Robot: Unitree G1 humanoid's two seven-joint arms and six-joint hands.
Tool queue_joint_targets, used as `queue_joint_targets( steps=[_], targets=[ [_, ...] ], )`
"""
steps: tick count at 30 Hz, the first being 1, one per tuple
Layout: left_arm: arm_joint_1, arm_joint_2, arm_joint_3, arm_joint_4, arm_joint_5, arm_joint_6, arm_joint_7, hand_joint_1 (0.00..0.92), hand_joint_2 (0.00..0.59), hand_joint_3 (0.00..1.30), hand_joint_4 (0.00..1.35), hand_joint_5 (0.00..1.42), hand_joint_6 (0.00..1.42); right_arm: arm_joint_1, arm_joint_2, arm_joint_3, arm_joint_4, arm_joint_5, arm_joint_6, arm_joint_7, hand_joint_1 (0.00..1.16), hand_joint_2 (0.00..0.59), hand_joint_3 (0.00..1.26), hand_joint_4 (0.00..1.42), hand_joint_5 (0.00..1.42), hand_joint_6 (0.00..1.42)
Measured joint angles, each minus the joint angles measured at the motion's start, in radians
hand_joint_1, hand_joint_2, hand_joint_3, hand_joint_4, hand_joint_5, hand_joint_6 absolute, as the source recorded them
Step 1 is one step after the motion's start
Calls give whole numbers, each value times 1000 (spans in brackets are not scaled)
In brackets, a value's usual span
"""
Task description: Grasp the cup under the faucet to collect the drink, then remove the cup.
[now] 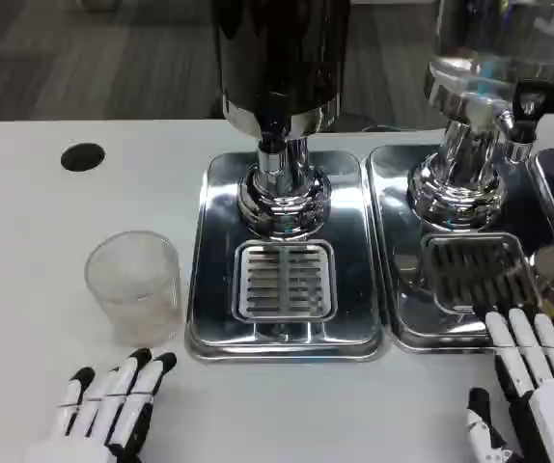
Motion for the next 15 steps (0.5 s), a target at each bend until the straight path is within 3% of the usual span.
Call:
queue_joint_targets(
  steps=[15],
  targets=[
    [0,0,3,0,-2,-5,4,0,110,197,0,154,51,-8,2,-1,11,20,2,8,124,545,24,0,0,0]
  ],
)
